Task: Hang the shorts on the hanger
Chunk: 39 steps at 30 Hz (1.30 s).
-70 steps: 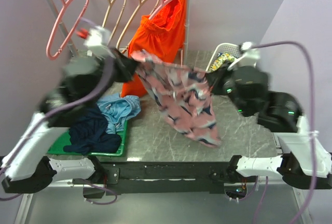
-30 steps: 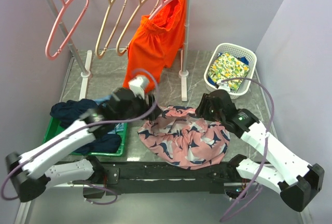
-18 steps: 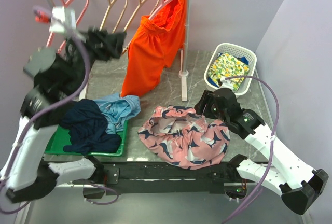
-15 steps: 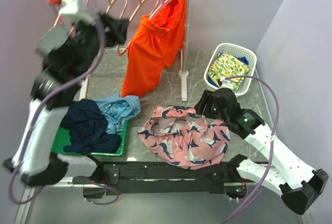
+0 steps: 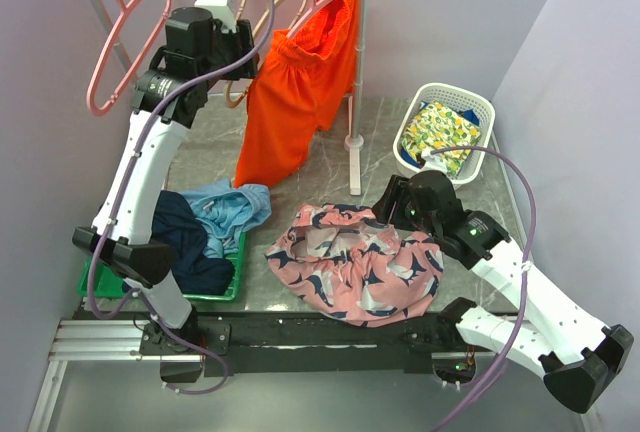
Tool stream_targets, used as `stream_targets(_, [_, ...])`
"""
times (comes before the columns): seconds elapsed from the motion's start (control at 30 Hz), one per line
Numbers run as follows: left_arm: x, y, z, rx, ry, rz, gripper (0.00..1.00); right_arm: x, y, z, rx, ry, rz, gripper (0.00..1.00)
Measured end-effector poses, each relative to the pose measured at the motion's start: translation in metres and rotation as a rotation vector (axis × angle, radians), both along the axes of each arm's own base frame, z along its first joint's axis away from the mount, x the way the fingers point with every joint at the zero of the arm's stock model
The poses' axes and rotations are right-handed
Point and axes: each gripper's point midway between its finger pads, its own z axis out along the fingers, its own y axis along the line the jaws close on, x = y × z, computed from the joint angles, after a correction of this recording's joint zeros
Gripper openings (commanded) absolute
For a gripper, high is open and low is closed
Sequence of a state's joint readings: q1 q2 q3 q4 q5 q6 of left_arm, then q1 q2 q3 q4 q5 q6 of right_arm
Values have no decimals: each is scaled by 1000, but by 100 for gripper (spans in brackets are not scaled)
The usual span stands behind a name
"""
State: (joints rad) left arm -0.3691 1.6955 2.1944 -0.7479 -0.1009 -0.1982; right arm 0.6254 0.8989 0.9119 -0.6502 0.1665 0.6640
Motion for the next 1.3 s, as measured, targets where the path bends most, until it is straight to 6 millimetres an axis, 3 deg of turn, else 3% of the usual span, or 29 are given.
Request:
stream_targets(0.5, [1,-3,0,-9,1,-23,41,-2,2,0,4,-1,9,63])
stream_targets(0.73, [-3,-17,-9,0,20,-50,35,-3,1,0,9,-7,10,63])
stream_targets(0.83, [-5,-25,-14,4,28,-60,26,-5,0,-3,6,-2,9,63])
stream_targets(0.97, [-4,-28,-18,12,32,-46,1,-6,1,-3,8,-2,14,63])
stream_targets(1.3, [2,-15,-9,48,-16,20,1,-7,3,-7,5,4,22,63])
